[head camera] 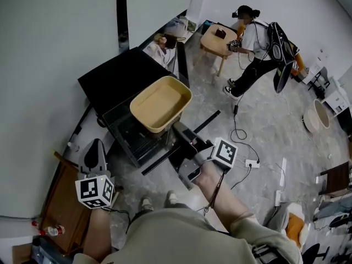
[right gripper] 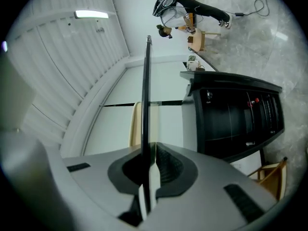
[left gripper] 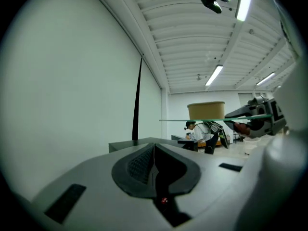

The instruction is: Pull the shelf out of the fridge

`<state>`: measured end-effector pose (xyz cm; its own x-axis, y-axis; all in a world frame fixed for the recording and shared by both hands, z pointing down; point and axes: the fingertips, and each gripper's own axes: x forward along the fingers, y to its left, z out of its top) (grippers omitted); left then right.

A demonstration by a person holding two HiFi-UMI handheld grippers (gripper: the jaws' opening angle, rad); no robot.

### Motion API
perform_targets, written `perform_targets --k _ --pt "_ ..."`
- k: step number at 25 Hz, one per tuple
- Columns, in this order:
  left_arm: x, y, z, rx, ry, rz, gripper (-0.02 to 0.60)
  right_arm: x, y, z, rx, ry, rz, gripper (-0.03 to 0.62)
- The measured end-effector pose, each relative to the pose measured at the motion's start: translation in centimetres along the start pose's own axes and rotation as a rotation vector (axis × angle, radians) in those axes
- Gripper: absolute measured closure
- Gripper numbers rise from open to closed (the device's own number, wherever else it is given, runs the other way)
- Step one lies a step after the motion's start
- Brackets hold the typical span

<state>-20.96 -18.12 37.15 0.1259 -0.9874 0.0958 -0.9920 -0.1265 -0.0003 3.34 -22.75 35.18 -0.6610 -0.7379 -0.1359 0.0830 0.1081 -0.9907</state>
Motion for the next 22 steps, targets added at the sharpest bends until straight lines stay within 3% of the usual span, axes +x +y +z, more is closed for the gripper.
perform_targets --k 12,18,22 --pt "-1.9 -1.4 9.9 0.065 -0.179 -0.067 0.574 3.8 9.4 1.3 -0.047 -0.038 0.127 0.589" --pt "-2.8 -1.6 13.5 0.071 -0.243 -0.093 0.574 4.9 9.9 1.3 -0.048 -0.064 0.12 0.589" --pt "-2.7 -1.4 13.3 0.07 -0.237 -0.098 0.574 5.2 8.4 1.0 -0.027 -0.059 0.092 0.589"
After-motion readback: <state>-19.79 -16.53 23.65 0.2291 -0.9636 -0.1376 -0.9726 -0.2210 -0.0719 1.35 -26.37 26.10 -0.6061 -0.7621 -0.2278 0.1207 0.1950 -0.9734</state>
